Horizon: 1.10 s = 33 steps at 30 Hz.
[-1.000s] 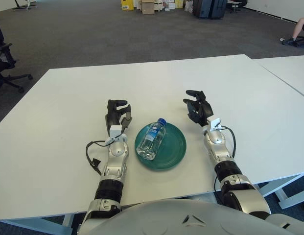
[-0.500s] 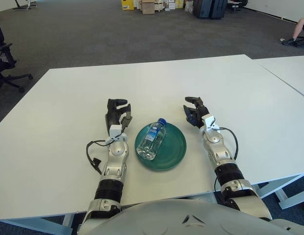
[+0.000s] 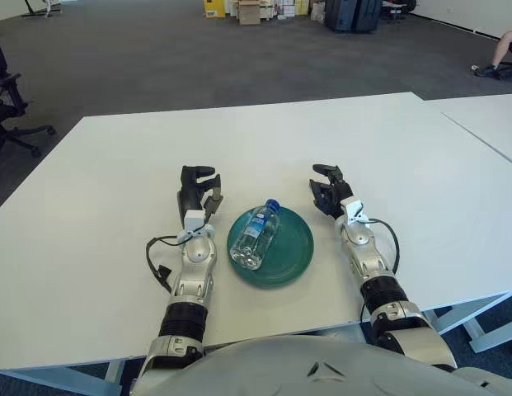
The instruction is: Put the bottle into the plate.
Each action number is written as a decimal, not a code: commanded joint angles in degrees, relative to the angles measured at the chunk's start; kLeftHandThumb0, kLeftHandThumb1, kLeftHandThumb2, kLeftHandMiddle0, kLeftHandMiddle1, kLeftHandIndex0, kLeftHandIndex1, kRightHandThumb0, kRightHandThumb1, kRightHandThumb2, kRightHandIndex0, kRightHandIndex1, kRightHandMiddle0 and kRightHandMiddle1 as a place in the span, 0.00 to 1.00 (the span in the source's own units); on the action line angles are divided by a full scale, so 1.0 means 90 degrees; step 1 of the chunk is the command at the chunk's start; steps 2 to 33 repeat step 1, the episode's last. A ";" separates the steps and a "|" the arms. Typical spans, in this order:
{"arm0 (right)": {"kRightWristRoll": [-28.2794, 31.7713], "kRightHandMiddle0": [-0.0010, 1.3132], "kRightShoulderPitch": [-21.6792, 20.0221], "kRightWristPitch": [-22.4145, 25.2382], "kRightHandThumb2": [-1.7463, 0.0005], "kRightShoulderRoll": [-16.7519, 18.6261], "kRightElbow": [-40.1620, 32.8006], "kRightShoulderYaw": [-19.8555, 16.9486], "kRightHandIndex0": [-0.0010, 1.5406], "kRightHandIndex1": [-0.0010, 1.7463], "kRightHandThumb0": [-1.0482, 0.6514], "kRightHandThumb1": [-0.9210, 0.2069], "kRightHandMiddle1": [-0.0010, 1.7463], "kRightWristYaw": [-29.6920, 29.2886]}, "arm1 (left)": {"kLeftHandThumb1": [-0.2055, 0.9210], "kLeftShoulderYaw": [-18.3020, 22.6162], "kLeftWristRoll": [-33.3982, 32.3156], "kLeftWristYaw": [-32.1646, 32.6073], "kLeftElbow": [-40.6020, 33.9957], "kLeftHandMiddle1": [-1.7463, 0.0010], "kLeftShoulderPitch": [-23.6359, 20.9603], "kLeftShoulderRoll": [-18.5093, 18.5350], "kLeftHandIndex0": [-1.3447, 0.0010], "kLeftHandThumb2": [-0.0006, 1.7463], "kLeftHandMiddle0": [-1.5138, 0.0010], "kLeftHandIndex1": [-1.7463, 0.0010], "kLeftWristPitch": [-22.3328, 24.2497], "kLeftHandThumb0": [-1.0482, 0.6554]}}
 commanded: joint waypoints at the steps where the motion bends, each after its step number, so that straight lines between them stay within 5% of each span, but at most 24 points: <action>1: 0.0103 0.00 0.0112 -0.0100 0.67 0.0043 0.0147 -0.0016 0.24 0.38 0.30 0.00 0.55 0.0095 | 1.00 0.0010 -0.0005 -0.0049 -0.0104 0.49 0.0023 0.0036 0.78 0.25 0.60 0.06 0.0007 0.41; 33: 0.0103 0.00 0.0112 -0.0100 0.67 0.0043 0.0147 -0.0016 0.24 0.38 0.30 0.00 0.55 0.0095 | 1.00 0.0010 -0.0005 -0.0049 -0.0104 0.49 0.0023 0.0036 0.78 0.25 0.60 0.06 0.0007 0.41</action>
